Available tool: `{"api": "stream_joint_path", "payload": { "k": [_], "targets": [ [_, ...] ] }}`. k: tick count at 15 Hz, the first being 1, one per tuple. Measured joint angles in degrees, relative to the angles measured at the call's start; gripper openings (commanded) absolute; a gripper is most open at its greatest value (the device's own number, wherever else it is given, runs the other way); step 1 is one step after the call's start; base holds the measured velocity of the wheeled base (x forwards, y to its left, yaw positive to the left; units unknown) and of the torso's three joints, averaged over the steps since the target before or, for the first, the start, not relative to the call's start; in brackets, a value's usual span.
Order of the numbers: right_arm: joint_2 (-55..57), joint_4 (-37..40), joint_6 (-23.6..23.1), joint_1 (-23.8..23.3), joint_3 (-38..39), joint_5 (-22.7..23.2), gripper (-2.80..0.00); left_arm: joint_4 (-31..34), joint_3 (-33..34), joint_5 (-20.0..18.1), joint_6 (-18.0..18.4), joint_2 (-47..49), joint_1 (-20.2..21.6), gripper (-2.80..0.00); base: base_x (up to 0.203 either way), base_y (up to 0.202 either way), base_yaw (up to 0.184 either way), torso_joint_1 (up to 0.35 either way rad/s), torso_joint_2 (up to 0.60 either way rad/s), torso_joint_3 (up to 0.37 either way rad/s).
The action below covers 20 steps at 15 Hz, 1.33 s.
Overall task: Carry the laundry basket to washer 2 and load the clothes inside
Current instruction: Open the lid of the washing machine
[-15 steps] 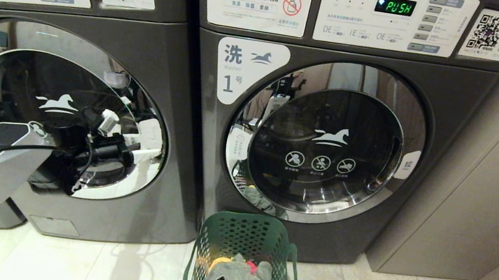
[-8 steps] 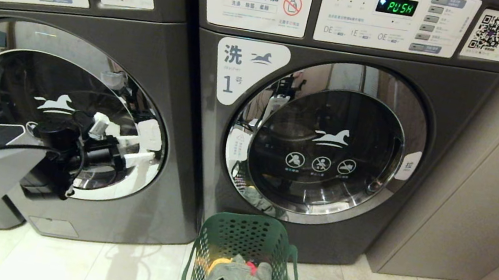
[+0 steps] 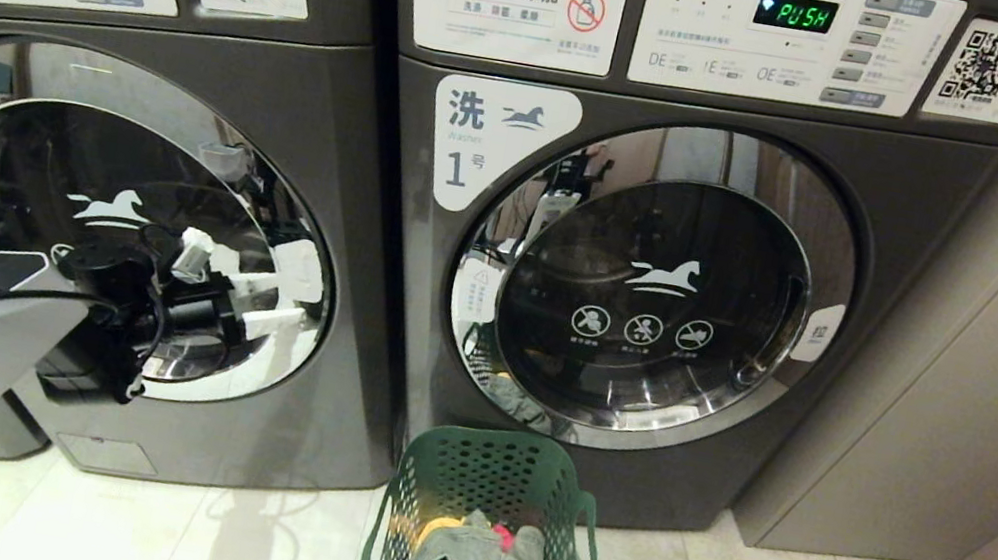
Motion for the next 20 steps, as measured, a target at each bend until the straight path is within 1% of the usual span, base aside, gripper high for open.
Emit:
{"api": "stream_joint_path", "payload": {
  "k": [2,5,9,13,17,20],
  "targets": [
    [0.0,0.0,0.0,0.0,0.0,0.0,-2.80,0.0,-0.1,0.0,0.2,0.0,-0.4,0.00,0.000,0.000,0.000,0.000,0.00,0.000],
    [0.0,0.0,0.0,0.0,0.0,0.0,-2.80,0.0,-0.6,2.8,0.3,0.2,-1.6,0.00,0.000,0.000,0.000,0.000,0.00,0.000],
    [0.0,0.0,0.0,0.0,0.0,0.0,-2.80,0.2,-1.1,5.0,0.4,0.6,-2.3,0.00,0.000,0.000,0.000,0.000,0.00,0.000],
    [0.0,0.0,0.0,0.0,0.0,0.0,-2.80,0.2,-2.2,4.2,-0.1,0.9,-2.7,0.00,0.000,0.000,0.000,0.000,0.00,0.000],
    [0.0,0.0,0.0,0.0,0.0,0.0,-2.80,0.0,-2.3,3.7,-0.1,0.8,-4.4,0.00,0.000,0.000,0.000,0.000,0.00,0.000],
    [0.0,0.0,0.0,0.0,0.0,0.0,-2.80,-2.9,-2.2,3.0,-0.9,0.7,-4.4,0.00,0.000,0.000,0.000,0.000,0.00,0.000]
  ]
}}
